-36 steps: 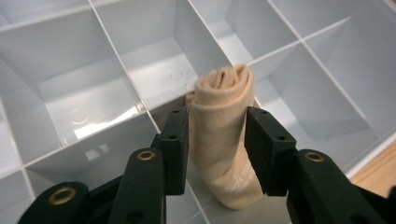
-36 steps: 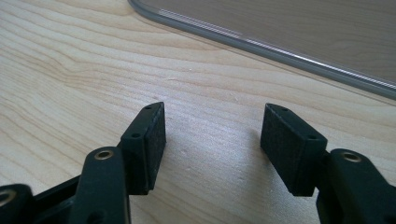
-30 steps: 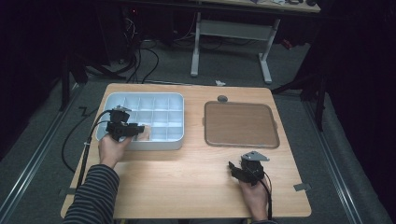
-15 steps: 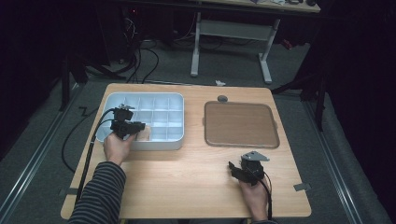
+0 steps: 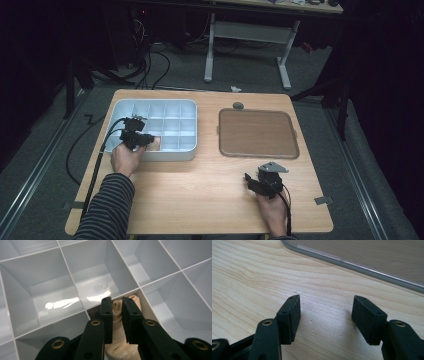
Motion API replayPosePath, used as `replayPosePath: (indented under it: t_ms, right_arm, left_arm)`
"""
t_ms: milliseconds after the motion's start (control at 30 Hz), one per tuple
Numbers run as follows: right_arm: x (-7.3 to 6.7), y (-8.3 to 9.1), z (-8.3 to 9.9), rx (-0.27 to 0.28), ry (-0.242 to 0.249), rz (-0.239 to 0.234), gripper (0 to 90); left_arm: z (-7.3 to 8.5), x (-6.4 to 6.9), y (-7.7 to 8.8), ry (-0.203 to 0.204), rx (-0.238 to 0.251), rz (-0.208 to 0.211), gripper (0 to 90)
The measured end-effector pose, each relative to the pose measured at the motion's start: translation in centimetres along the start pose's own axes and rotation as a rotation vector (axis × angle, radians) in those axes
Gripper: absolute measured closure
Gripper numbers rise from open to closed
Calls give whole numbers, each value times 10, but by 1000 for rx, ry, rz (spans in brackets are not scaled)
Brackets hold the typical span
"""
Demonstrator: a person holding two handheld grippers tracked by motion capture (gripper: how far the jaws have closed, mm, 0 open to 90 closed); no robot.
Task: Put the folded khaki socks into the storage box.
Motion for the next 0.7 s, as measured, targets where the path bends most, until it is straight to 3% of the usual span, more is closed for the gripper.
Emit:
replayPosePath:
  t_ms: [233,367,700]
  right_arm:
    - [0,0,0,0,0,0,404]
    - [0,0,0,0,0,0,405]
    - [0,0,0,0,0,0,405]
  left_arm:
    - [3,-1,0,2,6,10,785]
    - [3,-2,1,33,15,67,694]
    - [5,1,10,4,32,50,556]
Point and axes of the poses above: each handheld gripper's, and its own axes: y roughly backward along the jaws, z roughly out of its underside, x roughly to its right, the point moved 5 cm from there along -y, roughly forward along the jaws, and after that the axes turned 12 degrees about -x, right-handed, at the moved point
